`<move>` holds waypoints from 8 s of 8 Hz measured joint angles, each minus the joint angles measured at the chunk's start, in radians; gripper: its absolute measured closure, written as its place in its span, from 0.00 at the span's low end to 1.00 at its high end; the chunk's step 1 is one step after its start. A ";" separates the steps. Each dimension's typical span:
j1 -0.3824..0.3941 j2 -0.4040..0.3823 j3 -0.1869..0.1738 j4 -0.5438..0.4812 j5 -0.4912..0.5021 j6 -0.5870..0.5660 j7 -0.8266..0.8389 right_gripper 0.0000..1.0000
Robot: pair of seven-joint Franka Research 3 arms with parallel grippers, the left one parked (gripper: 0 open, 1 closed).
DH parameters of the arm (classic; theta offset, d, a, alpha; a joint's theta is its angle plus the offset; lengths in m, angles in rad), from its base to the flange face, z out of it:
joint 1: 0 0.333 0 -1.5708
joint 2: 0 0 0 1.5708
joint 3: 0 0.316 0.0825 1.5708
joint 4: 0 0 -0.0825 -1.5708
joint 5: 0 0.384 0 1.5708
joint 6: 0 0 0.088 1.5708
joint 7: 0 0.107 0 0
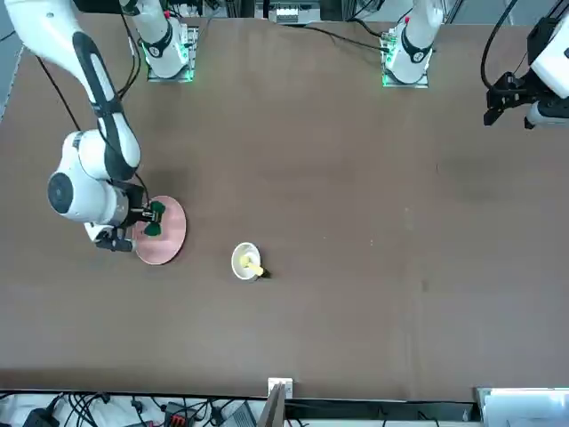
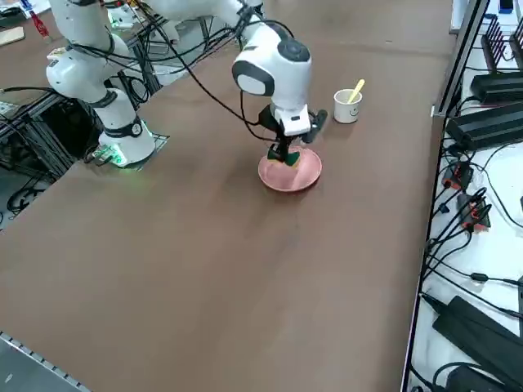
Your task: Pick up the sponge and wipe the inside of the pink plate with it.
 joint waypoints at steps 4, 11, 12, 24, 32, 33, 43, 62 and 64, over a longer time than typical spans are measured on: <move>-0.002 0.047 -0.008 -0.010 -0.030 0.000 0.000 0.93; -0.015 0.068 -0.021 0.007 -0.146 0.048 0.000 0.93; -0.015 0.078 -0.023 0.025 -0.149 0.054 0.000 0.93; 0.123 0.170 -0.024 0.175 -0.169 0.061 0.404 0.93; 0.127 0.072 -0.027 0.016 -0.169 0.018 0.410 0.93; 0.103 0.053 -0.029 -0.018 -0.169 0.018 0.381 0.93; 0.052 0.112 -0.038 0.077 -0.236 0.097 0.452 0.93; 0.063 0.068 -0.013 0.010 -0.234 -0.094 0.524 0.93; 0.049 0.066 -0.019 0.013 -0.235 -0.090 0.454 0.93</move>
